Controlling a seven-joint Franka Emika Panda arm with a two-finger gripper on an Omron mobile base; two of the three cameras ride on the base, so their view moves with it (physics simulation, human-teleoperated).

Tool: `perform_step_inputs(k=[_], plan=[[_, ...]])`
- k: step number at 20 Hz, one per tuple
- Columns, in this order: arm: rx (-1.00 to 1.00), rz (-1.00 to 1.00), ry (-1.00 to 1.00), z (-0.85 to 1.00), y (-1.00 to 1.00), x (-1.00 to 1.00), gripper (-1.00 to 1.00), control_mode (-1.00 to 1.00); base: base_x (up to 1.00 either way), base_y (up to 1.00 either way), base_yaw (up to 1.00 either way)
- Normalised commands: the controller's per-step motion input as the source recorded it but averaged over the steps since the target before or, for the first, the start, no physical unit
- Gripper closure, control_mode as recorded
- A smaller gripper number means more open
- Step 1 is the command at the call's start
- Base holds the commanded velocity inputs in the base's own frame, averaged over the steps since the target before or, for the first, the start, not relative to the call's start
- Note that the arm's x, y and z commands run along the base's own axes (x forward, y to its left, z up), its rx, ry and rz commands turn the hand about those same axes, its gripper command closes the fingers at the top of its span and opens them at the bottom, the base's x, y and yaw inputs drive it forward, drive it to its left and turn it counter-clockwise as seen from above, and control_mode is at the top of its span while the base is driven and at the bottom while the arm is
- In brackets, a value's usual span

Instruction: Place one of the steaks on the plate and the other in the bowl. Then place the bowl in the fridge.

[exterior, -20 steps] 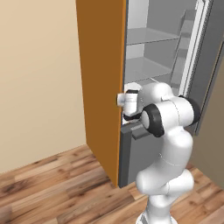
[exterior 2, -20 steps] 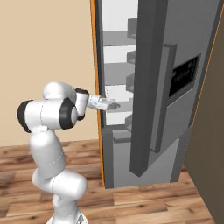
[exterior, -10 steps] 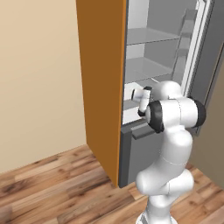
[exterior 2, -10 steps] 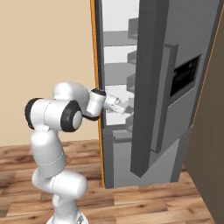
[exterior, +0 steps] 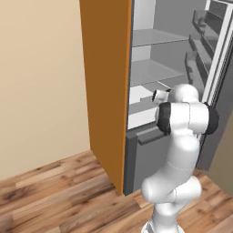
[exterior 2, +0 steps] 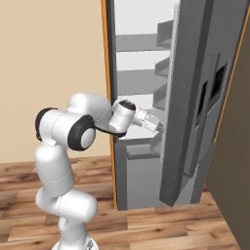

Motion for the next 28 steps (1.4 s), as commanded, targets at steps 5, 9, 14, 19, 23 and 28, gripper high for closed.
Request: perform_step_inputs(k=[5, 9, 14, 19, 23, 28], plan=[[0.2, 0.01, -0.08, 0.0, -1.0, -0.21, -1.0, -1.0, 0.0, 0.0, 0.0], [0.23, 0.12, -0.1, 0.0, -1.0, -0.32, -1.0, -1.0, 0.0, 0.0, 0.0], [0.37, 0.32, -0.37, -0.17, -1.0, -0.33, -1.0, -1.0, 0.0, 0.0, 0.0], [0.37, 0.35, -0.64, -0.24, -1.0, -0.05, -1.0, -1.0, 0.0, 0.0, 0.0], [0.21, 0.23, -0.21, 0.83, -0.91, 0.01, -1.0, -1.0, 0.0, 0.0, 0.0], [0.14, 0.16, -0.17, 1.0, -0.06, -0.21, -1.0, -1.0, 0.0, 0.0, 0.0]])
